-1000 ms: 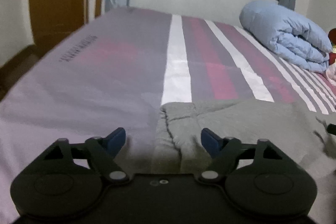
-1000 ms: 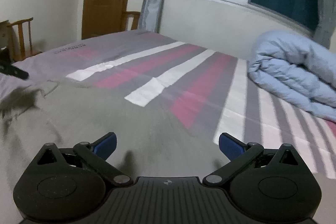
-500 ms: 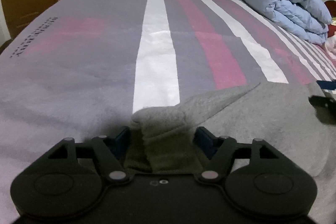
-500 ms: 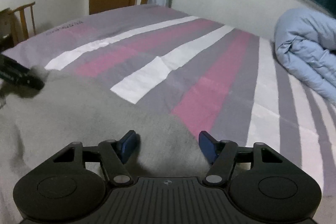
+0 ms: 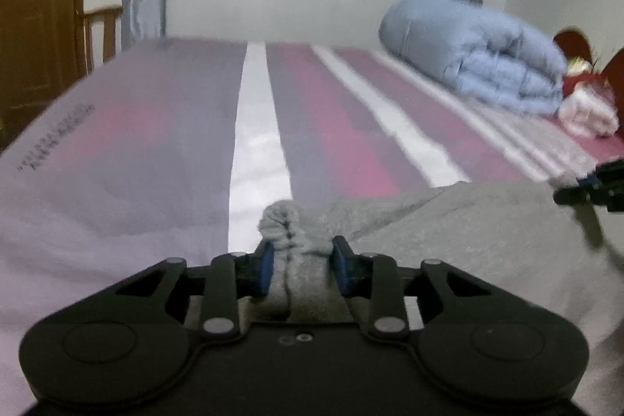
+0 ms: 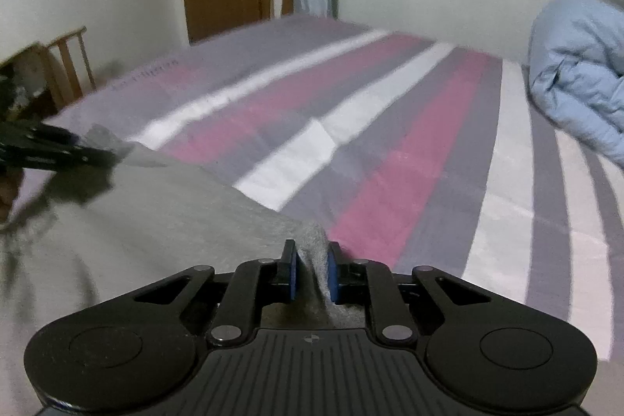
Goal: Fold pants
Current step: 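Close both grippers on the sweatpants leg cuffs, then lift the cuffs with both grippers and fold them over toward the waistband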
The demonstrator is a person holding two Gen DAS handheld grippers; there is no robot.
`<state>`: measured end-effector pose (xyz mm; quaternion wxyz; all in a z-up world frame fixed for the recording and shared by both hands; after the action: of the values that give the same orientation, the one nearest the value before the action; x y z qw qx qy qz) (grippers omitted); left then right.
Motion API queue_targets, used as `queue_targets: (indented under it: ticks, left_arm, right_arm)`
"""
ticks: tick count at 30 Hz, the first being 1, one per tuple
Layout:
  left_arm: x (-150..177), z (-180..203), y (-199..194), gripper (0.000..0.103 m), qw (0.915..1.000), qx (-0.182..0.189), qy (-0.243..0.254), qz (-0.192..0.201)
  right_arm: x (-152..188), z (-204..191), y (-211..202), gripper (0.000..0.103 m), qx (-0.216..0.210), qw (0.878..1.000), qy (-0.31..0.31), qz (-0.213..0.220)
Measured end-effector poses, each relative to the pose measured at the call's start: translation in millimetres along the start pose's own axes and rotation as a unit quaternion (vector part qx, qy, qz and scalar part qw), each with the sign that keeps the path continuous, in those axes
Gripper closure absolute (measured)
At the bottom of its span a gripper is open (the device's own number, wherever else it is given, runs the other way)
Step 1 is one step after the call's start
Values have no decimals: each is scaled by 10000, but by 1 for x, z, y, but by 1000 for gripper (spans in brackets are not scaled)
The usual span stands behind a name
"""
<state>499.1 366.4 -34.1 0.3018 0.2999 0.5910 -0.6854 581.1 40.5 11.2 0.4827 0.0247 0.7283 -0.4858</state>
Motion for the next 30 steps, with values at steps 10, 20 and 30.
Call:
queue_targets:
  ticks: [10, 20, 30]
  left_arm:
    - [26, 20, -111, 86, 9939, 507, -432, 878]
    - [108, 31, -164, 86, 9924, 347, -851, 817]
    - [163, 20, -195, 78, 9836, -511, -1725, 130]
  right_arm:
    - [43, -78, -126, 88, 143, 9978, -359, 536]
    - [138, -152, -177, 87, 71, 9977, -359, 567]
    - [204, -153, -209, 40, 3, 9894, 1234, 766]
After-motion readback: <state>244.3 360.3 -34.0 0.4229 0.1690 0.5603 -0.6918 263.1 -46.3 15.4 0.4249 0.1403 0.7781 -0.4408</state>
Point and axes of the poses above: each gripper's, at about its wrist camera, not at the fingertips, and y roughly the way its jaws point, z to its right, x to its underside, the point moved 1 cm from there along y, roughly the way its jaws point, and after that the axes turned 5 degrees about -z, right-handed, at the moved point
